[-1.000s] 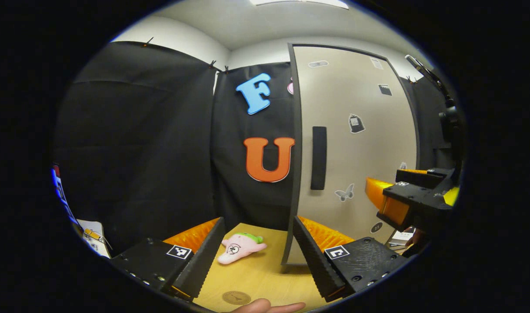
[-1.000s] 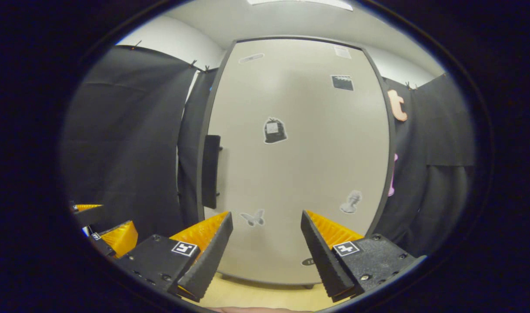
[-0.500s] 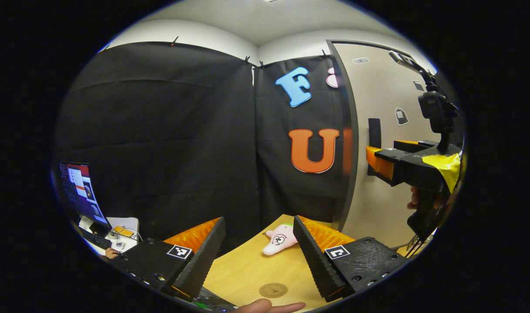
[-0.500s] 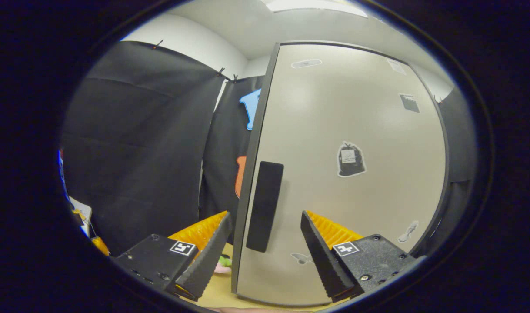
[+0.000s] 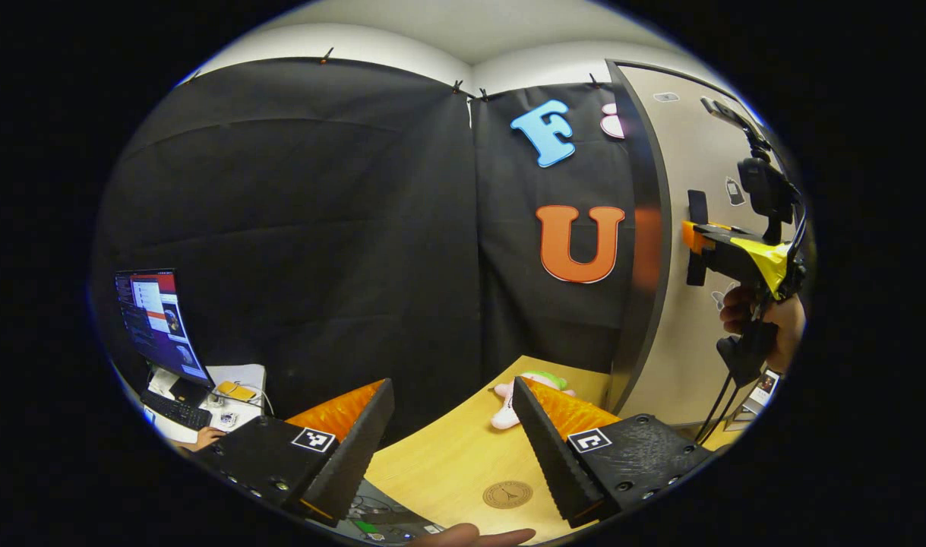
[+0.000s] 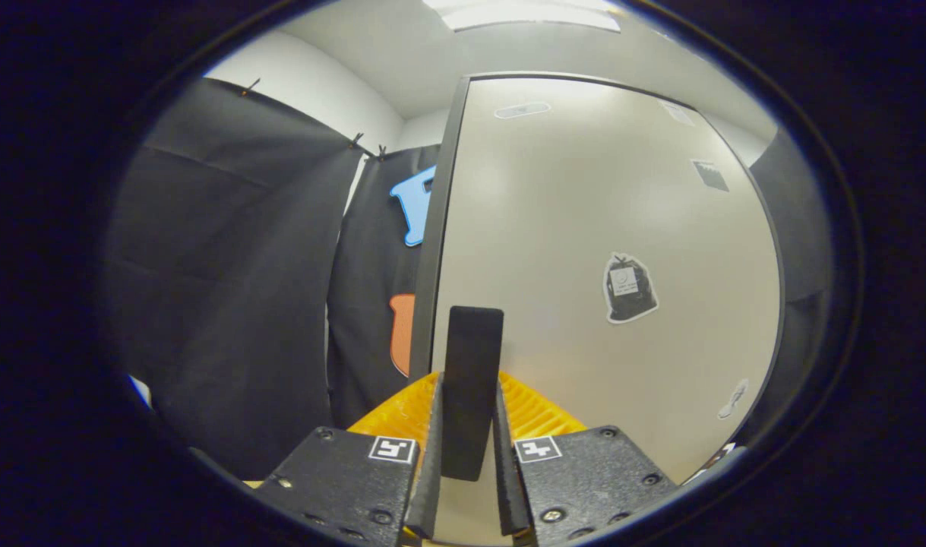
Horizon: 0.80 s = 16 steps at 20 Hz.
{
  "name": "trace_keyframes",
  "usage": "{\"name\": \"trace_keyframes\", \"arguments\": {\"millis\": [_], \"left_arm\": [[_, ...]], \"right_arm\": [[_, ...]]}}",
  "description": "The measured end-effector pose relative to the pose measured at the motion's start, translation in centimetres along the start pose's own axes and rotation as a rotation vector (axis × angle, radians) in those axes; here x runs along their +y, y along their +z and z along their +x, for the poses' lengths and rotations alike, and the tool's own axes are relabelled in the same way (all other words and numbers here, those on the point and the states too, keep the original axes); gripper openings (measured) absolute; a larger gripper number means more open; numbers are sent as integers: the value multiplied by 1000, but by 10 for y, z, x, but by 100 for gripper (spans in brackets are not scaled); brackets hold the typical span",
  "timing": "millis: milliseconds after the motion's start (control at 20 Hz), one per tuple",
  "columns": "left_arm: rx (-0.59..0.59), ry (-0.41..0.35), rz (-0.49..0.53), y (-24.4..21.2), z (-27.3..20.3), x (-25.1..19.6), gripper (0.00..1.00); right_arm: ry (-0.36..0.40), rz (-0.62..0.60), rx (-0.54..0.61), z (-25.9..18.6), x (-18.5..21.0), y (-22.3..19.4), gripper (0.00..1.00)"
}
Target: Open the cabinet door with the right hand, grasp the bottle in the cabinet with the left hand and place it on the coaster, then close the cabinet door with the right hand.
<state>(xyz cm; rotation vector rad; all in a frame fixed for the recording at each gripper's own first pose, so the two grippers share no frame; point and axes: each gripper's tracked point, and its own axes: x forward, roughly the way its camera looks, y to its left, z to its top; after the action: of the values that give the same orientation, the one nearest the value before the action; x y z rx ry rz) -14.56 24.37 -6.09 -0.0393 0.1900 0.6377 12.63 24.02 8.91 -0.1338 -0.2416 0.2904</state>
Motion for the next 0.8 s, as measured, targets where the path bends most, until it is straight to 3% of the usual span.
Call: {"name": "trace_keyframes", "arguments": {"millis": [500, 800], "left_arm": [[-5, -169, -20, -11, 53, -31, 95], [-14, -275, 34, -22, 70, -59, 95]], "right_arm": [[13, 40, 111, -12, -1, -1, 28], [108, 22, 159, -46, -5, 5, 28]]}}
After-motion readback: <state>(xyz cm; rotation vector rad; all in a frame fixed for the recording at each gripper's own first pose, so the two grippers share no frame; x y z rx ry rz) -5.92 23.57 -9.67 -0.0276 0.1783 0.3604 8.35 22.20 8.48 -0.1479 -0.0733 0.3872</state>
